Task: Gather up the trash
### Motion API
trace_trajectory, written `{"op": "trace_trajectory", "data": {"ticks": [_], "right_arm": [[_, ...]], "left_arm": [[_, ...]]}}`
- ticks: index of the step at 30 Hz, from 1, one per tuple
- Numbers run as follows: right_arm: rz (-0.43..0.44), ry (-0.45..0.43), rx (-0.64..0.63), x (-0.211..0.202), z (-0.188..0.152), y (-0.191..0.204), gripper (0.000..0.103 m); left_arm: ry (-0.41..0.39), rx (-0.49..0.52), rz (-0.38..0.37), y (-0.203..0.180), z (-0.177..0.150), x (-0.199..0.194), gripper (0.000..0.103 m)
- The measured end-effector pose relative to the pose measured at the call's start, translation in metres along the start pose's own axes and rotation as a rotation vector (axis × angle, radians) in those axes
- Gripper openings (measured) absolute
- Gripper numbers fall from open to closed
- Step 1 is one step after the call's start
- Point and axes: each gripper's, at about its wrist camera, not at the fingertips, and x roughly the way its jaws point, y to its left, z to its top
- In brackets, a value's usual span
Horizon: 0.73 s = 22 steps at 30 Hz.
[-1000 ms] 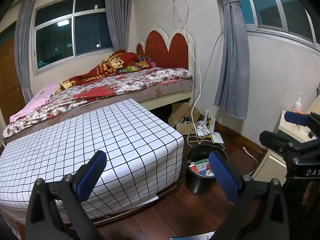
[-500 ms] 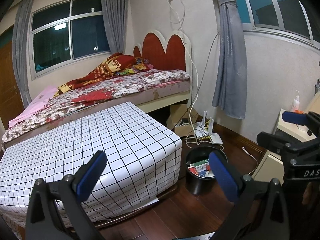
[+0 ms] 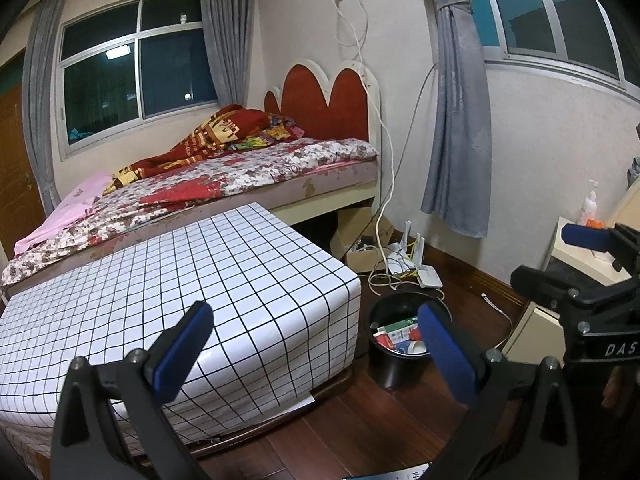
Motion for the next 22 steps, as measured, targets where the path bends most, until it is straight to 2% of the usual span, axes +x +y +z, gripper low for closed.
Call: {"op": "trace_trajectory", "data": {"ticks": [6, 22], "right_arm": [[0.000, 0.000, 0.001, 0.0000, -0.0003, -0.0004, 0.102], [-0.001, 0.010, -0.003, 0.0042, -0.0026, 0.0019, 0.102]], "left_arm": [[-0.018, 0.008, 0.028, 0.0004, 0.0004, -0.0015, 0.103], [-0.016, 0.016, -0.009, -0.0017, -0.0026, -0.0001, 0.103]]}}
